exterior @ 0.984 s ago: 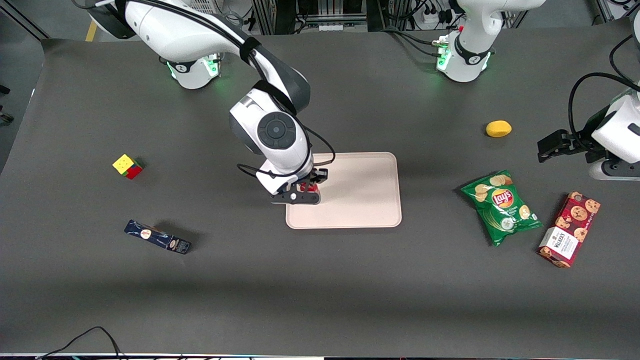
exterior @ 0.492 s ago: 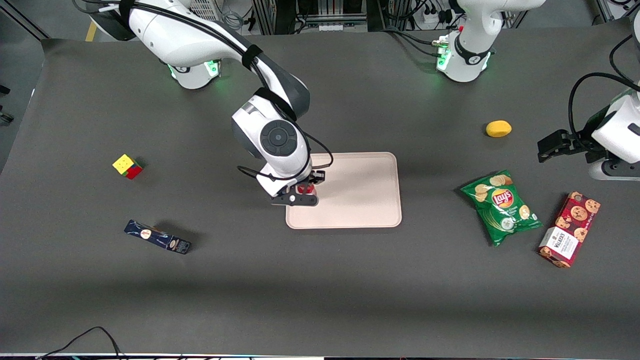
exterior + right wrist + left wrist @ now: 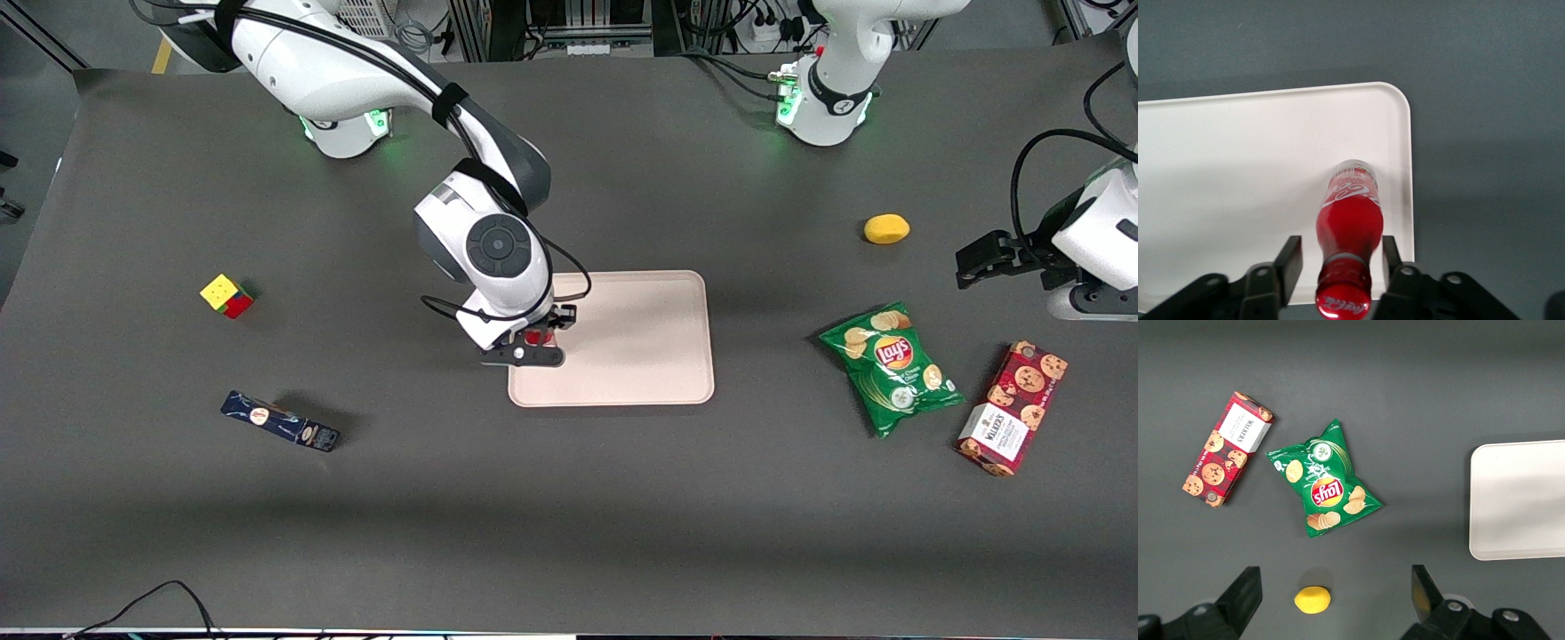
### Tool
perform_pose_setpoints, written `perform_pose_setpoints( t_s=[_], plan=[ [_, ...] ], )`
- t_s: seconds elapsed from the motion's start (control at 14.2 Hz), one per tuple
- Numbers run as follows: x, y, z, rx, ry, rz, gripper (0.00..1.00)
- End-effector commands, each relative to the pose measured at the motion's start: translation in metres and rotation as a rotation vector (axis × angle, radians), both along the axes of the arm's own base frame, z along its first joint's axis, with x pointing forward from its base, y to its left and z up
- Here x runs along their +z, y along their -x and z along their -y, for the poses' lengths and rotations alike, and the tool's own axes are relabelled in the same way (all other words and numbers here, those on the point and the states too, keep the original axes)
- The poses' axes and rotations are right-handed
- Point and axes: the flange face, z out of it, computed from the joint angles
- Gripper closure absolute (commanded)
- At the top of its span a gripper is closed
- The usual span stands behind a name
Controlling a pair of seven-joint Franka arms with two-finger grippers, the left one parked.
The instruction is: Place coke bottle on tray
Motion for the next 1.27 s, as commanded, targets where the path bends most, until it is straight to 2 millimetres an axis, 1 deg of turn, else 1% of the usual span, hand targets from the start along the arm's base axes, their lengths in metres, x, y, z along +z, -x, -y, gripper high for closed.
perform_pose_setpoints(
  t_s=[0.0,0.07,0.14,0.28,0.42,0.49,0.63,0.77,0.91,0.98,1.12,1.2],
  plan=[
    [0.011,0.001,0.001,-0.021,0.004,0.034,0.0],
    [0.017,-0.002,0.004,-0.03,-0.001,0.042,0.0],
    [0.031,-0.006,0.01,-0.044,-0.014,0.053,0.0],
    [0.074,-0.02,0.035,-0.086,-0.035,0.101,0.0],
    [0.117,-0.033,0.075,-0.133,-0.042,0.108,0.0],
    [0.143,-0.037,0.096,-0.141,-0.067,0.115,0.0],
    [0.187,-0.036,0.143,-0.105,-0.083,0.133,0.0],
    [0.217,-0.029,0.192,-0.07,-0.093,0.126,0.0],
    [0.241,-0.015,0.236,0.007,-0.057,0.121,0.0],
    [0.253,-0.005,0.258,0.006,-0.033,0.107,0.0],
    [0.267,0.012,0.296,0.018,-0.007,0.083,0.0],
    [0.27,0.019,0.318,0.041,-0.002,0.08,0.0]
  ],
)
